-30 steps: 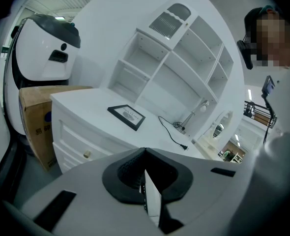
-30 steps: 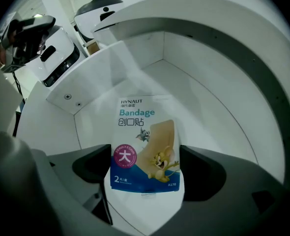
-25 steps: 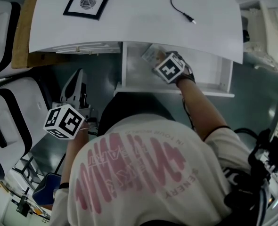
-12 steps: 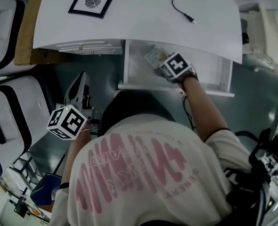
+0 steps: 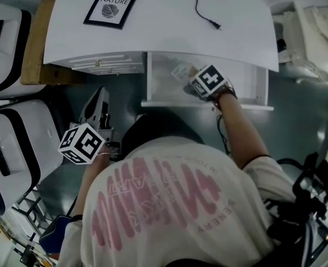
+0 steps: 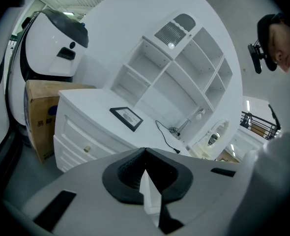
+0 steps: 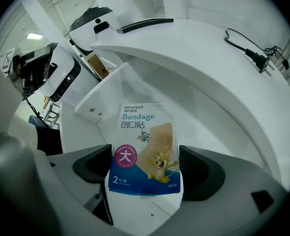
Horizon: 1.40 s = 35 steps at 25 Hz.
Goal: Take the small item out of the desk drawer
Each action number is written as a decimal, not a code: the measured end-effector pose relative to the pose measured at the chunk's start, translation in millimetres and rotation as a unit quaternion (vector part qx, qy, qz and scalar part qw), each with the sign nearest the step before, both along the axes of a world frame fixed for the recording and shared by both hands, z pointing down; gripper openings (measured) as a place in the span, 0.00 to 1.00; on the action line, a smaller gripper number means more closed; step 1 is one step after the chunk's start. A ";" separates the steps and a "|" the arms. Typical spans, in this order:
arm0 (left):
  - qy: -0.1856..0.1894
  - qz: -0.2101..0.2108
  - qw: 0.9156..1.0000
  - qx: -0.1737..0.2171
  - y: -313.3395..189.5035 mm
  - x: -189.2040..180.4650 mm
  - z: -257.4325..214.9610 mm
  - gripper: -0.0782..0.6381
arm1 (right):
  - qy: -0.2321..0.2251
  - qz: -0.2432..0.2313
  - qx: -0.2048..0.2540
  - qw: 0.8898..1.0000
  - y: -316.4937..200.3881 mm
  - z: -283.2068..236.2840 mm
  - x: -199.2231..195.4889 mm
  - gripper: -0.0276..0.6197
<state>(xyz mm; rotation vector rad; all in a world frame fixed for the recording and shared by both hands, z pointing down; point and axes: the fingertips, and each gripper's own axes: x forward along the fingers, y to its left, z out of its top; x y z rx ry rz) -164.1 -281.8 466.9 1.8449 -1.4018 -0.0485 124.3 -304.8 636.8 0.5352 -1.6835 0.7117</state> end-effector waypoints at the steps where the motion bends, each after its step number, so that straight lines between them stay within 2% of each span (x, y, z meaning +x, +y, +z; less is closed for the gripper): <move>1: 0.003 -0.001 1.000 0.003 -0.8 -1.5 -1.9 0.15 | 0.000 0.001 0.003 1.000 1.2 -4.3 -0.2 0.73; 12: 0.020 0.020 0.999 0.041 -6.8 -0.6 -27.9 0.15 | -0.008 0.015 0.052 0.998 8.8 -56.4 -11.0 0.73; 21: 0.031 0.038 0.996 0.073 -9.5 -4.6 -47.1 0.15 | -0.010 0.060 0.114 0.992 15.7 -91.2 -8.2 0.73; 24: 0.033 0.046 0.995 0.087 -10.5 -4.7 -57.5 0.15 | -0.028 0.096 0.149 0.984 13.4 -108.9 -10.4 0.73; 30: 0.038 0.066 0.992 0.105 -9.8 -0.3 -69.9 0.15 | -0.053 0.154 0.226 0.960 12.6 -136.3 -11.6 0.73; 35: 0.039 0.080 0.988 0.123 -11.3 5.4 -83.7 0.15 | -0.092 0.203 0.278 0.934 10.3 -163.0 -11.4 0.73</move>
